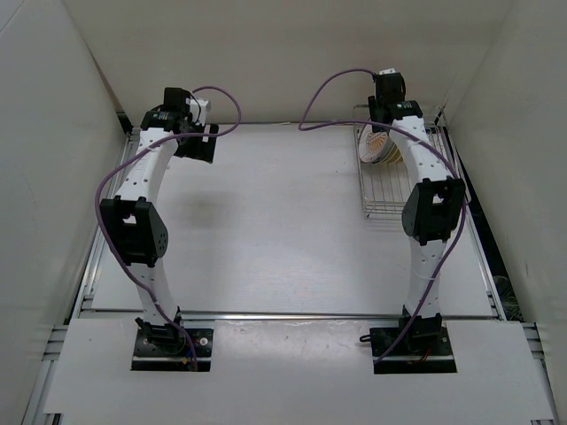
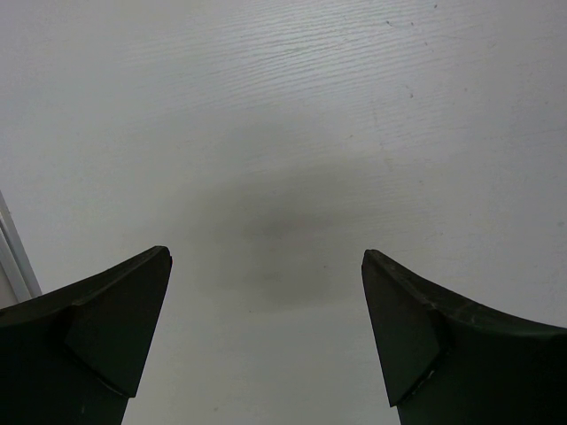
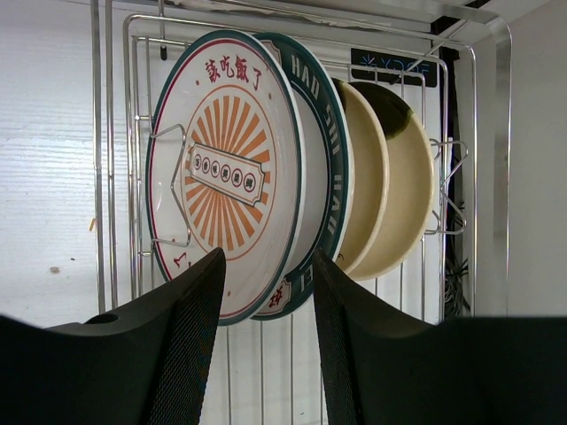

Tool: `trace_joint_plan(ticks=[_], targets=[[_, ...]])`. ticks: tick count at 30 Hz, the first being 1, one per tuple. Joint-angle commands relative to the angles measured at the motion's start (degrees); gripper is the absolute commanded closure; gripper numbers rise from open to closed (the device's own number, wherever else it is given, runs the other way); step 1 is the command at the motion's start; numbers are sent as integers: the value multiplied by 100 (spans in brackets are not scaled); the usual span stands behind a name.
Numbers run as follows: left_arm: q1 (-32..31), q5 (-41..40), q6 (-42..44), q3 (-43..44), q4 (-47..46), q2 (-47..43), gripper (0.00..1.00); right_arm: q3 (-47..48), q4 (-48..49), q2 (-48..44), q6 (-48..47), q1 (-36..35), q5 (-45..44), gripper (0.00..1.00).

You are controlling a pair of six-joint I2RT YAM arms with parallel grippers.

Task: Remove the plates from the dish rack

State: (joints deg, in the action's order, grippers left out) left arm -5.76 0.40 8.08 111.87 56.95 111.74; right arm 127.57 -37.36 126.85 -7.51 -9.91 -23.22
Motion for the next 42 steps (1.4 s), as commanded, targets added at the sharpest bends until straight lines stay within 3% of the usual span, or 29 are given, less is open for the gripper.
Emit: trace_joint_plan(ticks=[1, 15, 21, 29, 35, 39, 42], targets=[[-13, -67, -25, -43, -35, -452, 0, 40, 230, -20, 13, 24, 10, 52], [-13, -120, -25, -271, -35, -504, 0, 330, 344, 429, 136, 191, 266, 52], [-13, -172, -25, -271, -35, -452, 0, 330, 528, 481, 188, 244, 712, 65], [-13, -172, 27, -219, -35, -399, 0, 383, 476, 166, 671, 244, 1223, 100], [-13, -172, 27, -166, -35, -399, 0, 611, 476, -309, 795, 244, 803, 100], [-65, -172, 27, -113, -35, -399, 0, 507, 958, -704, 277, 139, -67, 100], [-136, -172, 27, -113, -35, -399, 0, 251, 1170, -1047, 66, 86, -244, 100]])
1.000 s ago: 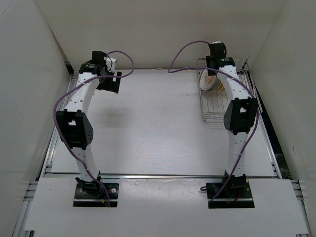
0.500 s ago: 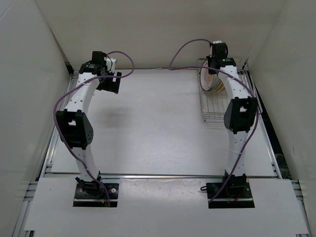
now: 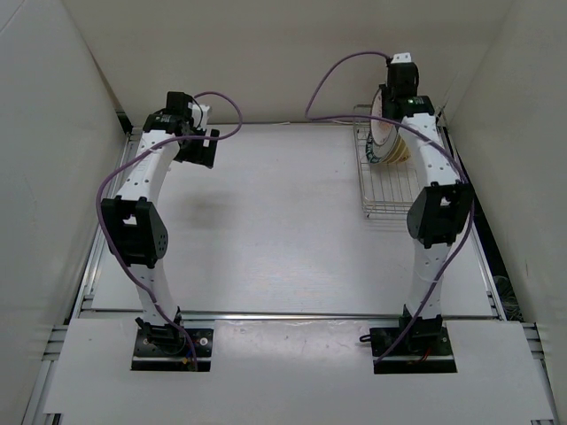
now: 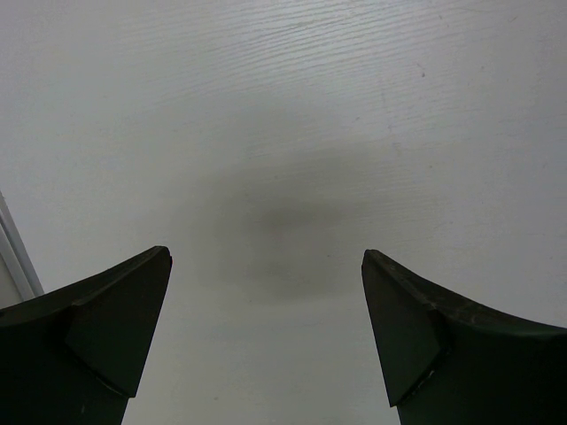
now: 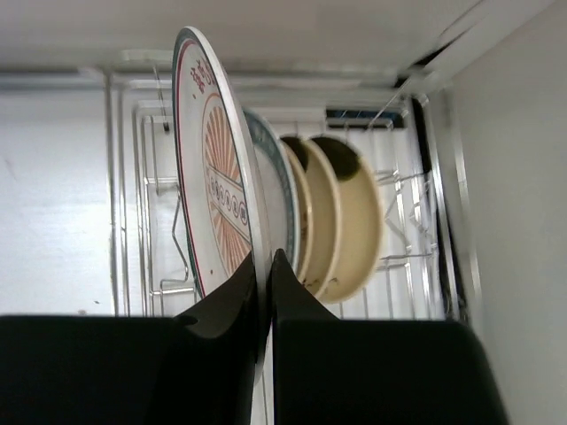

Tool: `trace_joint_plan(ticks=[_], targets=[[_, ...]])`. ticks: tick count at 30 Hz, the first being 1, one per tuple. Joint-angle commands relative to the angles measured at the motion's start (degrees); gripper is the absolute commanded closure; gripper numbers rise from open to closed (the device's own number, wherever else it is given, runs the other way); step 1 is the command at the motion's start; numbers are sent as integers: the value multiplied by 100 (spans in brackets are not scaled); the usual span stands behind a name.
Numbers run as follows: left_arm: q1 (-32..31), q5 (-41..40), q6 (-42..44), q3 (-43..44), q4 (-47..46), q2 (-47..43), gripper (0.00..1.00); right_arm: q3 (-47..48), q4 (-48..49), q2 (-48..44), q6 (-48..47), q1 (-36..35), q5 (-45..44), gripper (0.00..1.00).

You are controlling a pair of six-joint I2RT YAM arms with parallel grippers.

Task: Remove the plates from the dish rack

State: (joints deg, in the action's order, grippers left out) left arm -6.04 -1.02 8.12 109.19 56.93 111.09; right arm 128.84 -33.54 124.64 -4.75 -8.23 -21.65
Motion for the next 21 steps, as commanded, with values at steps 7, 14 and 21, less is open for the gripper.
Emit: trace_joint_plan(ticks=[7, 14, 21], targets=[[-222, 84, -38, 217, -32, -386, 0, -507, 42, -1573, -17, -82, 1393, 100], [-275, 2243, -39, 515, 485, -386, 0, -1580, -970, -1513, 632, -144, 7003, 100], [-275, 5073, 101, 210, 1153, -386, 0, -2248, -462, -1118, 1626, -460, 8474, 100]])
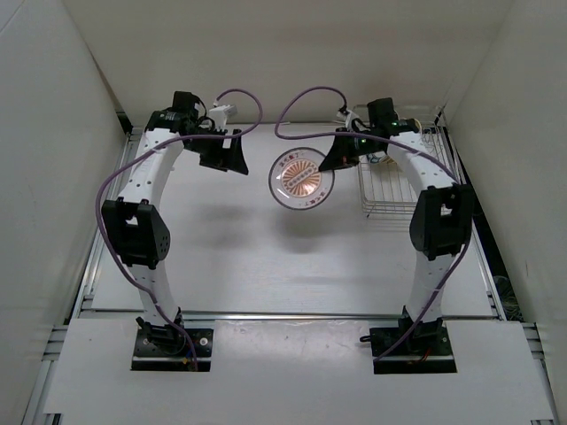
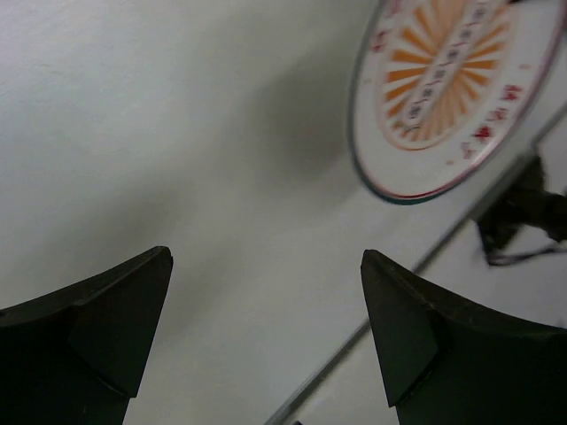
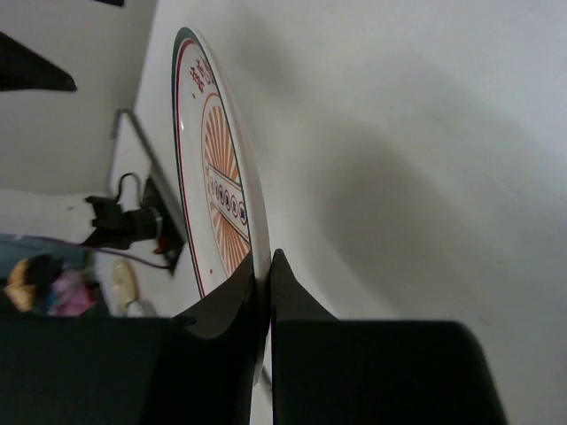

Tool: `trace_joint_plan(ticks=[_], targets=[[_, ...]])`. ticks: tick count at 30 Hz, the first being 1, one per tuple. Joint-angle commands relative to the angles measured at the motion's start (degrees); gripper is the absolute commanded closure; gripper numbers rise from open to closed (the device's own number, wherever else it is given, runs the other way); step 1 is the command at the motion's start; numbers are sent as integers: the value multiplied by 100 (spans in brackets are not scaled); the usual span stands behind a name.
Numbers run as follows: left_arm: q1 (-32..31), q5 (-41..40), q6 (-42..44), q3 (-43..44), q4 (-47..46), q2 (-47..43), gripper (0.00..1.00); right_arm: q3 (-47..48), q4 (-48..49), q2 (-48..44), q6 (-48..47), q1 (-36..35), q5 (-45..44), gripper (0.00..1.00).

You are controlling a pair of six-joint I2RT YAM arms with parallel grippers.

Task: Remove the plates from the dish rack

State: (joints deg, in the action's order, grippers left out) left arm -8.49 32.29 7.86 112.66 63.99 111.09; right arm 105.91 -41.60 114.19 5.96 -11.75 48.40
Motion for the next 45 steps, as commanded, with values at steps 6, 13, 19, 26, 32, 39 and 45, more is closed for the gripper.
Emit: trace_joint_plan(ticks=[6, 13, 19, 26, 32, 39, 45], targets=[[-30, 2598, 58, -877, 501, -325, 9, -201, 592, 173, 907, -398, 1909, 100], [-30, 2720, -127, -877, 387, -149, 13, -202, 952, 358, 1276, -697, 2103, 100], [-30, 2721, -179, -877, 334, -96, 37, -141, 1154, 481, 1522, -864, 2103, 100], [-30, 2554, -232, -877, 272, -43, 90, -79, 1207, 587, 1584, -864, 2033, 100], [-30, 1844, -1021, -939, -227, -96, 90, 211, 356, 315, 873, -531, 217, 2], [41, 1357, -2323, -474, -1019, 395, 90, 106, -102, -607, -58, 487, -1262, 1], [769, 2607, -3422, 262, -2099, 1255, 90, 158, -989, -1038, -937, 1331, -1106, 1]])
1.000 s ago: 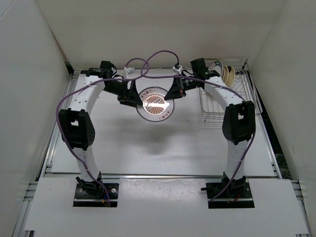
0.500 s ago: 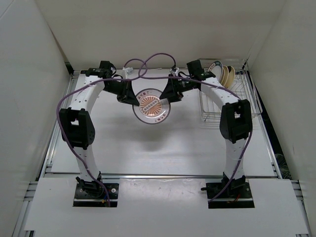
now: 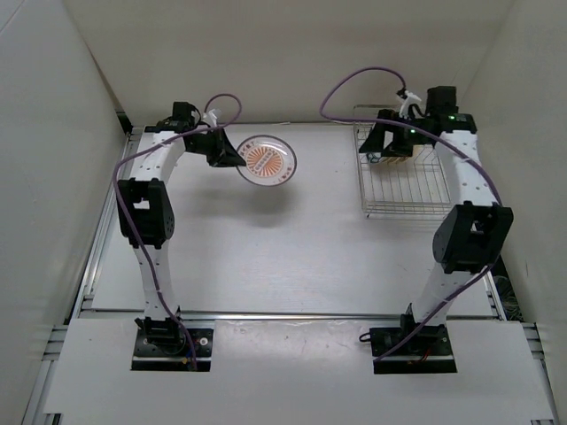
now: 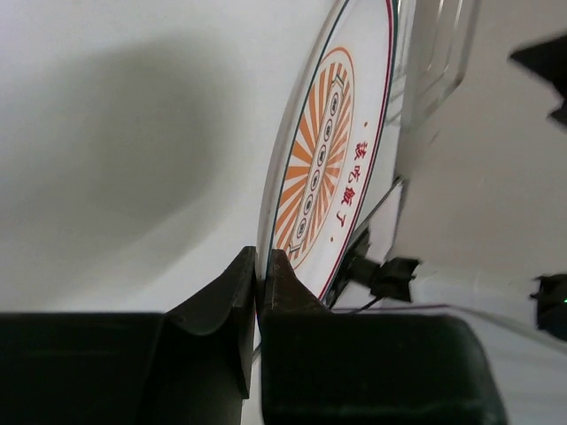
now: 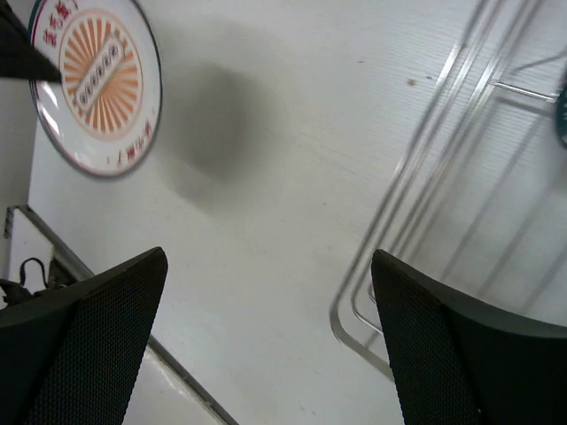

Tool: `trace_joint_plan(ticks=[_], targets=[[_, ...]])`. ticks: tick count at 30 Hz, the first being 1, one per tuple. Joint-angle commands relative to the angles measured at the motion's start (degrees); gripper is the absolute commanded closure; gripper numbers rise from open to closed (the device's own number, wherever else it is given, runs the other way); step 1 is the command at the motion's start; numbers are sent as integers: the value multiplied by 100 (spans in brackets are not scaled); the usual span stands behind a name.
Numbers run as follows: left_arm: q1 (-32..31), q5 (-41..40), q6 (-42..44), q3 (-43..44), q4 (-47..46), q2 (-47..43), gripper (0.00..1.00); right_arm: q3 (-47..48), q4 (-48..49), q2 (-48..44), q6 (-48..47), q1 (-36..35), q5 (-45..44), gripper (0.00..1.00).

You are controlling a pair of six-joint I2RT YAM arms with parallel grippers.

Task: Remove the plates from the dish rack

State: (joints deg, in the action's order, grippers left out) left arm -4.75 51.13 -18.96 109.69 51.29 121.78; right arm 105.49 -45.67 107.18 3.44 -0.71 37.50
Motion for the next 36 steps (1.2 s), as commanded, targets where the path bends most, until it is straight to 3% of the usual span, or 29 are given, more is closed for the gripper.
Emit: trace_joint_plan(ticks=[1, 7, 12, 21, 27, 31, 34, 35, 36], targets=[[492, 775, -802, 728, -900, 319, 90, 148, -723, -399, -765, 342, -14, 1], [1494, 907, -1215, 1589, -1420, 1267, 90, 86, -1522, -864, -1986, 993, -593, 1], [2310, 907, -1084, 1696, -1472, 1823, 90, 524, -2533, -918, -2610, 1556, -664, 1], [2813, 460, -855, 1643, -1412, 2298, 87, 630, -2772, -795, -2489, 1609, -612, 1], [2813, -129, -671, 1705, -1218, 2351, 76, 630, -2711, -847, -2402, 1556, -673, 1], [2813, -1207, -591, 1705, -946, 2299, 71, 630, -2597, -909, -2331, 1556, -673, 1], [2813, -1710, -459, 1652, -805, 2245, 56, 578, -2596, -909, -2278, 1556, -673, 1], [2813, -1764, -390, 1574, -726, 2184, 42, 578, -2535, -909, -2217, 1556, -673, 1], [2813, -1826, -389, 1495, -673, 2097, 37, 578, -2535, -909, -2216, 1556, -673, 1]])
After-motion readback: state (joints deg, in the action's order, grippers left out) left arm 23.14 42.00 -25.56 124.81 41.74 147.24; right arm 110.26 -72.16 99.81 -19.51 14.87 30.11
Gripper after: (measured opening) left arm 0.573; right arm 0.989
